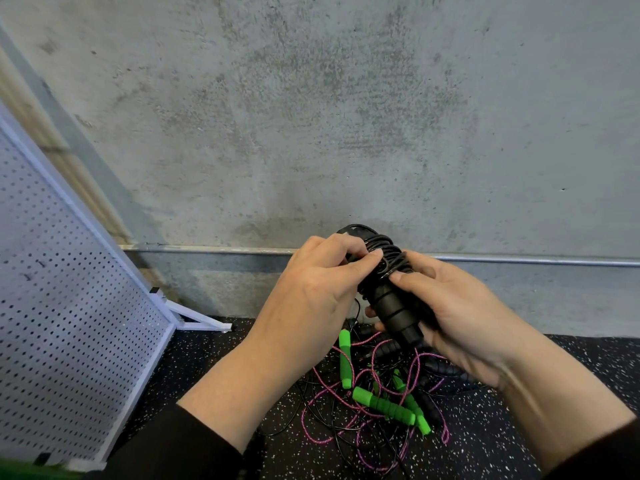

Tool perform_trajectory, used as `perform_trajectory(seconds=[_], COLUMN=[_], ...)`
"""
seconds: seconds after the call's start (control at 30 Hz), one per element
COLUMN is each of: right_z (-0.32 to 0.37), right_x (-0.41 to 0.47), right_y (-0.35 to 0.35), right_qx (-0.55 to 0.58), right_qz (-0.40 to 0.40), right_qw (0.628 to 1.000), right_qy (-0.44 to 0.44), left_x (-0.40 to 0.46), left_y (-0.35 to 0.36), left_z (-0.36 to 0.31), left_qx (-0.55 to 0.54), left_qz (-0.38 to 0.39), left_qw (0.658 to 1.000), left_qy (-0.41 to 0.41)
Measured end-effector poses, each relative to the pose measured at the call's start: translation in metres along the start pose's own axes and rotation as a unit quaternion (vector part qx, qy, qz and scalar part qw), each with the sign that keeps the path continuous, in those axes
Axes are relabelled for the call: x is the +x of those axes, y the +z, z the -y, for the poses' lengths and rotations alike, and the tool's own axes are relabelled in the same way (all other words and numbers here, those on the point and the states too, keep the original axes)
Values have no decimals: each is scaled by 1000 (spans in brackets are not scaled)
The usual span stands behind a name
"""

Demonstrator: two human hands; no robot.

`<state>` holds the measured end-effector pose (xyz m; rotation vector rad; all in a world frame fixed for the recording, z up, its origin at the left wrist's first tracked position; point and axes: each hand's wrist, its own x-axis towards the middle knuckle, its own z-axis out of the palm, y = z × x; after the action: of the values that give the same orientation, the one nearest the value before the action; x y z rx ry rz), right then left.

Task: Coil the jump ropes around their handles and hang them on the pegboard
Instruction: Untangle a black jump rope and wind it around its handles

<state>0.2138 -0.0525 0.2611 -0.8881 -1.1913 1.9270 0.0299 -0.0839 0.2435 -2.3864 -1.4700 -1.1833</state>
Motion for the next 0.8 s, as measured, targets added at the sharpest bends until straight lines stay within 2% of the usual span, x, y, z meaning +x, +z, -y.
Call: perform_trajectory(seconds=[0.33,0.43,0.67,0.8], right_z=[-3,-3,-5,-4], right_x=[0,0,0,1], right_y=[-9,-11,-5,-4], right_qx=[-63,-50,0,9], right_qz=[39,44,-18,-23], right_qw=[997,998,1000,1000], right_qy=[6,10,-8,-2], left_x=[-2,-1,1,-1], left_y=[0,0,2,3], left_z=[-1,-3,-1,-5], left_qx=[-13,-11,-10,-4], left_qz=[7,-3,-2,3], left_qw=[1000,1000,1000,1000], left_qy=[-15,-13,-18,-25])
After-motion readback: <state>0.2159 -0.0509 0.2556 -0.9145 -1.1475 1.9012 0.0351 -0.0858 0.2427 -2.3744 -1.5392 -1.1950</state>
